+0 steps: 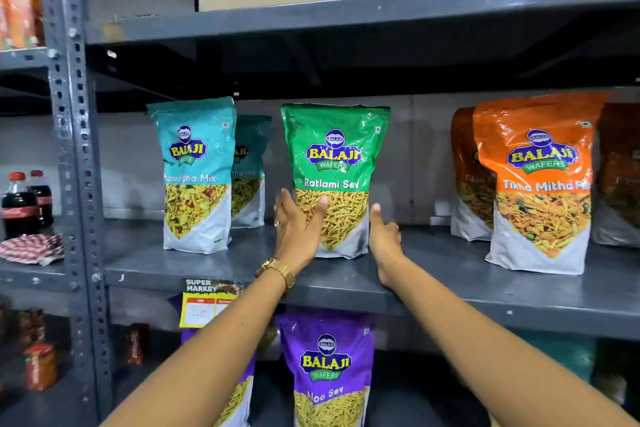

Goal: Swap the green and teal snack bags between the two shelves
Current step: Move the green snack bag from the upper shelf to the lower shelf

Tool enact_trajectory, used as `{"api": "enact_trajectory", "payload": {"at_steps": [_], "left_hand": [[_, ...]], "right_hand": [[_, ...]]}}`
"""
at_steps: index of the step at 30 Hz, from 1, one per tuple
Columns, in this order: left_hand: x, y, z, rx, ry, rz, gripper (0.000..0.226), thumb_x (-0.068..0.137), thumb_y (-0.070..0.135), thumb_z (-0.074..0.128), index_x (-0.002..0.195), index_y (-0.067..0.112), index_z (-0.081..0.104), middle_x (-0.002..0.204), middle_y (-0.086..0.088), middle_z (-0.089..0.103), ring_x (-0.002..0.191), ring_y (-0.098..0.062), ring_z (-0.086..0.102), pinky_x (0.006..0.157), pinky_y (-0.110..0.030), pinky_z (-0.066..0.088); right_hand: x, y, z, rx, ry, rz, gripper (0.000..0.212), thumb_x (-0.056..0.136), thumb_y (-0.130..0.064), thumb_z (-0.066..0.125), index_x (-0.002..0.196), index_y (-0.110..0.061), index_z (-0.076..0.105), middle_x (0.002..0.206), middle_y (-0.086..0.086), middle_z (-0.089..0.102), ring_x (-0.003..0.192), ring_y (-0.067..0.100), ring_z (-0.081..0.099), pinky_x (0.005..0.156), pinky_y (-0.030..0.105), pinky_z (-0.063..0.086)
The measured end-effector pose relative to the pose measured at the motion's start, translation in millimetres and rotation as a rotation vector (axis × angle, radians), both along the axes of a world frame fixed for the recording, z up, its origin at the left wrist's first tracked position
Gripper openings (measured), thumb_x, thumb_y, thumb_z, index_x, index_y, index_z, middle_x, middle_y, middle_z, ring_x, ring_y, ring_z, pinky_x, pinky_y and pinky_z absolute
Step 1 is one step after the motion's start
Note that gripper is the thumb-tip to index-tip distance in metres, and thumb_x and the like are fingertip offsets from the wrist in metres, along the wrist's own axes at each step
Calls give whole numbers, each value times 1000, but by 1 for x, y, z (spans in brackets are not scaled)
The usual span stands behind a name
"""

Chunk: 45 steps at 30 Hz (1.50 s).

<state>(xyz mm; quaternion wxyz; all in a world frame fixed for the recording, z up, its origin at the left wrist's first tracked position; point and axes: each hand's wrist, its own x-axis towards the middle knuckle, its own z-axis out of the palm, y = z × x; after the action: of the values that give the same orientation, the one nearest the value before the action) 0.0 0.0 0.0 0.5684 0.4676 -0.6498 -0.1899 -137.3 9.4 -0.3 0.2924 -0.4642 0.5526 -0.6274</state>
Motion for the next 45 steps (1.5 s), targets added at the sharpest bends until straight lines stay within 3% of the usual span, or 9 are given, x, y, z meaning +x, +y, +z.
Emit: {"api": "enact_trajectory", "payload": {"at_steps": [4, 11, 15, 18, 21, 26, 31, 37, 45], "left_hand": [[1, -3, -5, 111, 235, -209, 58, 95, 49, 40, 141, 15, 32, 132, 6, 45, 130, -13, 40, 102, -24, 26], [17, -20, -14, 166, 387, -305, 36, 90, 39, 57, 115, 13, 55, 126, -6, 63, 119, -21, 58, 106, -38, 43], [18, -16, -18, 87, 405, -356, 13, 88, 18, 64, 100, 14, 63, 110, -11, 68, 101, -20, 64, 94, -31, 51], [19, -7, -13, 90, 403, -371, 9, 84, 10, 67, 92, 12, 64, 100, -12, 67, 83, -14, 64, 77, -23, 55], [21, 7, -13, 98, 319, -348, 13, 78, 11, 75, 86, 18, 66, 96, -10, 70, 89, -19, 66, 79, -22, 53], [21, 63, -18, 78, 299, -356, 28, 73, 10, 79, 98, 13, 69, 89, 0, 73, 76, -2, 69, 64, -6, 51], [17, 126, -28, 12, 348, -343, 37, 63, 15, 85, 97, 20, 71, 92, 4, 77, 85, -6, 72, 70, -13, 54], [13, 180, -53, 59, 295, -374, 52, 45, 29, 87, 94, 23, 69, 84, 4, 78, 83, -15, 74, 73, -25, 58], [-16, 189, -152, 311, 168, -416, 64, 50, -4, 89, 97, 25, 57, 87, 7, 75, 79, -6, 72, 71, -20, 57]], "right_hand": [[2, -15, -7, -88, -36, 23, 75, 94, -53, 32, 148, -3, 21, 160, 14, 23, 147, 28, 24, 120, 40, 20], [5, -12, -14, -148, -37, 258, 52, 89, -48, 51, 125, -11, 57, 126, 9, 66, 116, 22, 62, 105, 39, 46], [-3, -17, -26, -196, 6, 166, 64, 65, -62, 65, 108, -14, 67, 112, 7, 73, 108, 24, 67, 102, 49, 49], [-5, -7, -26, -210, 14, 78, 61, 62, -61, 66, 98, -11, 68, 104, 11, 74, 103, 29, 68, 97, 51, 51], [-2, 20, -24, -241, 81, -17, 42, 80, -46, 65, 98, -8, 68, 100, 15, 73, 99, 29, 67, 92, 44, 52], [-8, 78, -28, -309, 159, -88, 28, 86, -40, 61, 68, -20, 53, 62, -9, 51, 60, 7, 45, 62, 27, 38], [-13, 137, -41, -387, 149, -28, 52, 77, -61, 58, 108, -19, 64, 101, 3, 74, 101, 21, 67, 94, 45, 52], [-27, 209, -69, -432, 155, 21, 31, 84, -39, 60, 111, -24, 63, 103, -15, 75, 98, -1, 68, 85, 20, 53], [-74, 242, -167, -193, 64, 112, 58, 66, -25, 69, 123, -21, 55, 103, -15, 75, 99, -1, 68, 84, 13, 53]]}}
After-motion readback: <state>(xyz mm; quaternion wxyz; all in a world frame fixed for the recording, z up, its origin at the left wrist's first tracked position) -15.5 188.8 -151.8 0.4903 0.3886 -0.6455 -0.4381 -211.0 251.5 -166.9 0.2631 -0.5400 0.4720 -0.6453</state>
